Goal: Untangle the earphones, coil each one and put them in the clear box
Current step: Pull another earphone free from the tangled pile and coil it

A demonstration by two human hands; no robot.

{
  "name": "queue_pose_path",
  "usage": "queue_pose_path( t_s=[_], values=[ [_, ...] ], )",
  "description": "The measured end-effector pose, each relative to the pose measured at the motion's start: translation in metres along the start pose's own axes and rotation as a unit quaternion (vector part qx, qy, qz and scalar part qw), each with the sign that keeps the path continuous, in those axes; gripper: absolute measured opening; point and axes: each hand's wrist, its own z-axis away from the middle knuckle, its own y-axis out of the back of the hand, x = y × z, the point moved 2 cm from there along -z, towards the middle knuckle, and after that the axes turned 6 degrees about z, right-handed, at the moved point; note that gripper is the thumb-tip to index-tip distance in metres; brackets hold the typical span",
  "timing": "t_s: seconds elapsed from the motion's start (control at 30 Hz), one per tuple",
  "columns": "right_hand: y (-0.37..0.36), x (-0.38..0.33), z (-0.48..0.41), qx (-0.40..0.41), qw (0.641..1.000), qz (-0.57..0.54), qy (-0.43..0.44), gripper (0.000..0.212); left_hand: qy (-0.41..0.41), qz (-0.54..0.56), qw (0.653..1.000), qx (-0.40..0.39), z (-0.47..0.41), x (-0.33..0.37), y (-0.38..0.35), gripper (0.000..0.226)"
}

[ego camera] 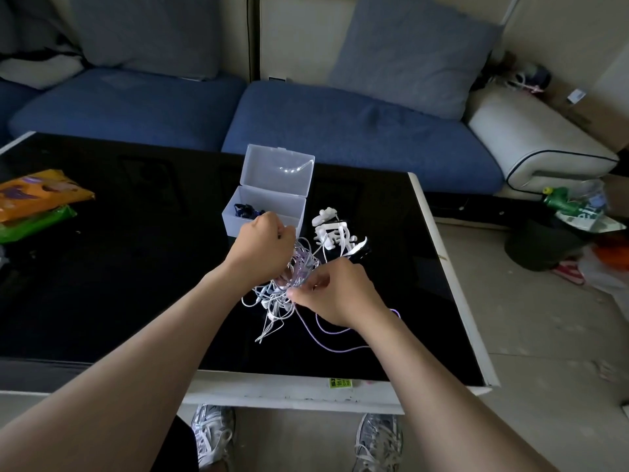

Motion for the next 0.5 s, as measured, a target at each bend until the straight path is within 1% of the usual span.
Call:
queue_pose_path(
  t_s=[0.07, 0.2, 0.3, 0.4, 0.5],
  values=[
    [0.0, 0.0013, -0.0013, -0.007, 0.999, -0.039, 0.004, 0.034, 0.008, -0.006, 1.0, 0.007, -0.0008, -0.0007, 0.0007, 0.035],
    [-0.0024, 0.0048, -0.0012, -0.035, 0.993, -0.109, 0.002, 0.023, 0.01, -0.003, 1.0, 0.005, -0.0027, -0.0015, 0.0014, 0.02],
    [-0.0053, 0.0061, -0.0019, -0.048, 0.979, -0.195, -0.02, 0.016, 0.014, 0.011, 1.0, 0.005, -0.0042, -0.0039, 0.0036, 0.021],
    [-0.0024, 0.004, -0.0002, -0.075, 0.967, -0.241, -0.043, 0.019, 0.023, 0.053, 0.998, -0.017, -0.0038, -0.0054, 0.0042, 0.025],
    [0.004, -0.0008, 0.0013, -0.11, 0.961, -0.248, -0.06, 0.026, 0.023, 0.038, 0.999, -0.006, -0.0061, -0.0074, 0.0049, 0.024]
  ],
)
